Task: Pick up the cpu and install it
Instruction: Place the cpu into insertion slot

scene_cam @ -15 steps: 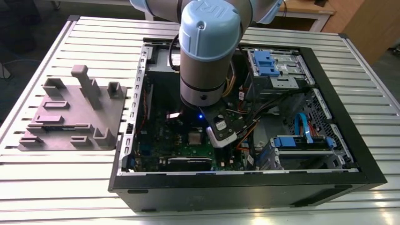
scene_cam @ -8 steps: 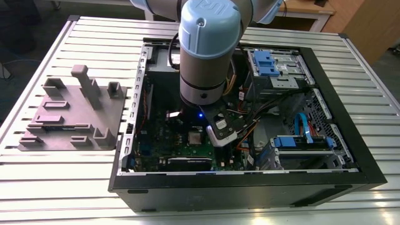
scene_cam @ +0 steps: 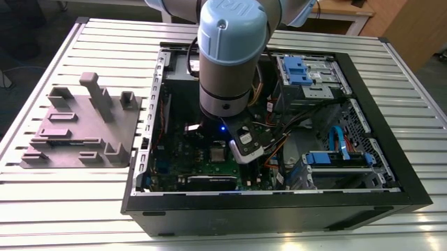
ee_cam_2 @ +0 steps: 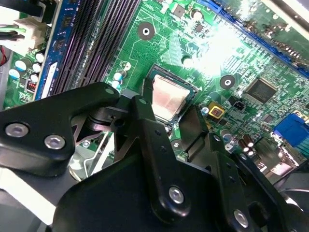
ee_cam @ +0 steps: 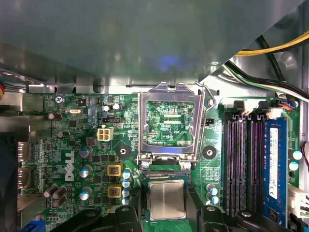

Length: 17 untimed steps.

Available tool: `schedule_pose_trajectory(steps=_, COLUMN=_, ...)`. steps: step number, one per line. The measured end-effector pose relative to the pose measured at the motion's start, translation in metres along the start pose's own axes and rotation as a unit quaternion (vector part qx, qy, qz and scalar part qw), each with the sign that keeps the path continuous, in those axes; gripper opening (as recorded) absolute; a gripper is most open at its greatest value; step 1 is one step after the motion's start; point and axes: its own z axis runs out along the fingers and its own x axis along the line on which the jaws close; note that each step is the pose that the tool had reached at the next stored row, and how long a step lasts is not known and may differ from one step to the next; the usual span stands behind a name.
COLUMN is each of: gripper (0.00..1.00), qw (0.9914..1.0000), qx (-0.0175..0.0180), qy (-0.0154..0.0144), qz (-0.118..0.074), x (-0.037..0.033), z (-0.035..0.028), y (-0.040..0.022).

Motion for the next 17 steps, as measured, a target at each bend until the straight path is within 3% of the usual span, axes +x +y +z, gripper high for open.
schedule_pose_trajectory(steps=8, gripper=0.49, qw=1.00000, qx=0.0000, qy=0.0012, qz=0.000, x=-0.0014, z=-0.0035, y=0.0001)
schedule_pose_trajectory(steps=10, gripper=0.50, qw=1.00000, qx=-0.0001, qy=0.0012, qz=0.000, x=-0.0019, z=-0.0028, y=0.0001)
schedule_pose_trajectory(steps=11, gripper=0.56, qw=1.00000, qx=0.0000, qy=0.0013, qz=0.000, x=-0.0022, z=-0.0024, y=0.0001)
schedule_pose_trajectory(steps=17, gripper=0.56, qw=1.00000, qx=0.0000, qy=0.0012, qz=0.000, x=-0.0031, z=0.0013, y=-0.0001)
